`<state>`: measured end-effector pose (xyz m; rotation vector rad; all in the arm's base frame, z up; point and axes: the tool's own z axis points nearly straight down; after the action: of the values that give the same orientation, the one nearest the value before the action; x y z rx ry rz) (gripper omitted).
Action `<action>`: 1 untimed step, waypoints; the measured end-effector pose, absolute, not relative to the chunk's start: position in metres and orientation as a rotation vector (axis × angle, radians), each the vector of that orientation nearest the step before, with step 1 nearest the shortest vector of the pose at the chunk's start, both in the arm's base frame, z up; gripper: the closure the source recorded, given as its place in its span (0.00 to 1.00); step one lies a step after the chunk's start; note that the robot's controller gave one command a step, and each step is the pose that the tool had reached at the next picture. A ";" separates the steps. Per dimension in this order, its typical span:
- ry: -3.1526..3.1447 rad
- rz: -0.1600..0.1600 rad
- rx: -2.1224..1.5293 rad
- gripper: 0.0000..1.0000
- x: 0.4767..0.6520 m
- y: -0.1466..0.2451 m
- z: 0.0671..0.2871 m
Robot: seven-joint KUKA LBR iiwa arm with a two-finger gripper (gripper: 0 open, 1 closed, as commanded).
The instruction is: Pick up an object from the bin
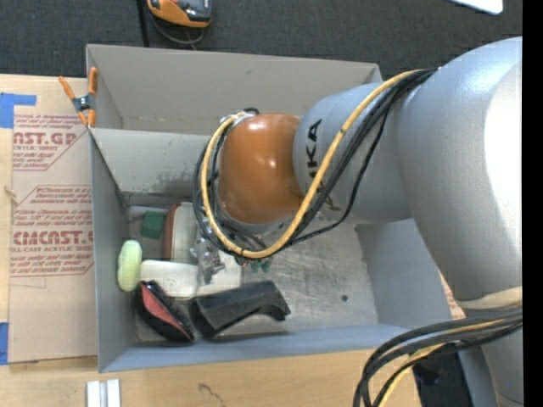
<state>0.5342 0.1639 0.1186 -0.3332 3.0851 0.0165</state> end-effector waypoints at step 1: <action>3.103 0.013 -0.317 1.00 0.541 0.165 0.119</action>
Offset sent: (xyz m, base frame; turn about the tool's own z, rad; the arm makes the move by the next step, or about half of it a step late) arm -0.0056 -0.0042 -0.0052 0.0241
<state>0.5415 0.1649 0.1185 -0.3174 3.1032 0.0135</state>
